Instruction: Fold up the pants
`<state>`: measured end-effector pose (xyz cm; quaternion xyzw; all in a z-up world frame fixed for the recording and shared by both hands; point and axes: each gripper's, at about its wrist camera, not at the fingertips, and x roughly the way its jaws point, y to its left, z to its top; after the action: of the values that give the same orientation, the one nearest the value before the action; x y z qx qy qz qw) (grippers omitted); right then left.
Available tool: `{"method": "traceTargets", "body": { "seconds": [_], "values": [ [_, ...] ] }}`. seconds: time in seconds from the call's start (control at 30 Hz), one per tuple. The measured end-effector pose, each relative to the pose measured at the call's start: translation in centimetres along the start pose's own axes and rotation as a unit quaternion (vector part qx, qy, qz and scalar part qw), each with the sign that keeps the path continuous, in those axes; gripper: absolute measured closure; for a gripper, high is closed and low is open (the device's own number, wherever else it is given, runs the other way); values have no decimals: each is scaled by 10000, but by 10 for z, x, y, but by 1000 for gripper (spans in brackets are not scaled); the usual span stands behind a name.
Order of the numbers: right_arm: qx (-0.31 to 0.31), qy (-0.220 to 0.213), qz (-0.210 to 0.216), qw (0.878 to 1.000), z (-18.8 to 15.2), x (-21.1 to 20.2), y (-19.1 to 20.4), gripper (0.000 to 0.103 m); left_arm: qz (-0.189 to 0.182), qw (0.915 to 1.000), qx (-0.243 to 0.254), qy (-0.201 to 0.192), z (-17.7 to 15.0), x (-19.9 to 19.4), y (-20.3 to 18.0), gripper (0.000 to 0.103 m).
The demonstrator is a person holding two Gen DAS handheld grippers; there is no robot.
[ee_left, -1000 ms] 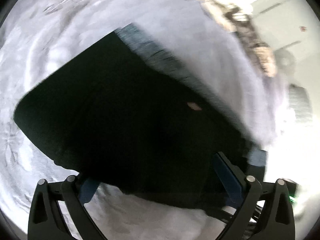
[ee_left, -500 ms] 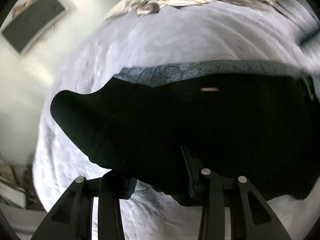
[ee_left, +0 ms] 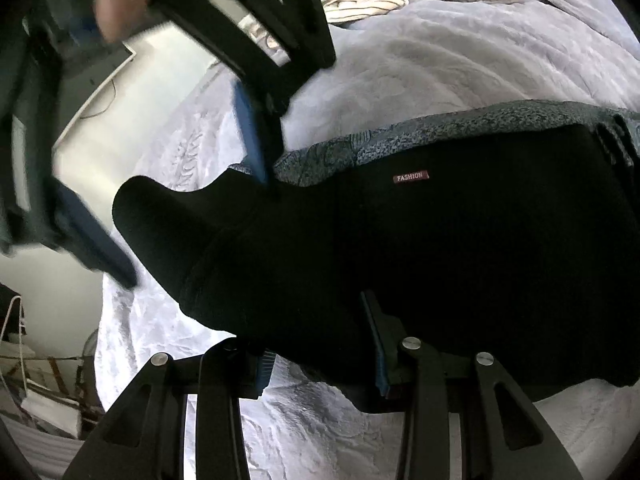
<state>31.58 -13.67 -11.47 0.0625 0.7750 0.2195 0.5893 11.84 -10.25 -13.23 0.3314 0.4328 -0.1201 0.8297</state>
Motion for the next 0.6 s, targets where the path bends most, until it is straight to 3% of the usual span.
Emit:
{"method": "traceTargets", "body": {
  "seconds": [0.03, 0.07, 0.1, 0.23, 0.43, 0.6],
  "values": [
    [16, 82, -85, 9999, 2, 5, -2, 61, 14, 10000, 7, -6, 1, -1, -1, 63],
    [10, 139, -135, 9998, 2, 8, -4, 79, -6, 10000, 8, 26, 1, -1, -1, 63],
    [20, 137, -154, 9998, 1, 8, -7, 83, -17, 10000, 16, 36, 1, -3, -2, 63],
    [-47, -244, -192, 9995, -15, -18, -15, 86, -66, 9990, 206, -383, 7, -26, -5, 63],
    [160, -960, 361, 9946, -54, -70, -45, 86, -390, 9955, 234, -826, 28, -69, -11, 63],
    [464, -1657, 782, 9820, -107, -114, -77, 85, -650, 9906, 287, -1165, 50, -108, -25, 63]
  ]
}}
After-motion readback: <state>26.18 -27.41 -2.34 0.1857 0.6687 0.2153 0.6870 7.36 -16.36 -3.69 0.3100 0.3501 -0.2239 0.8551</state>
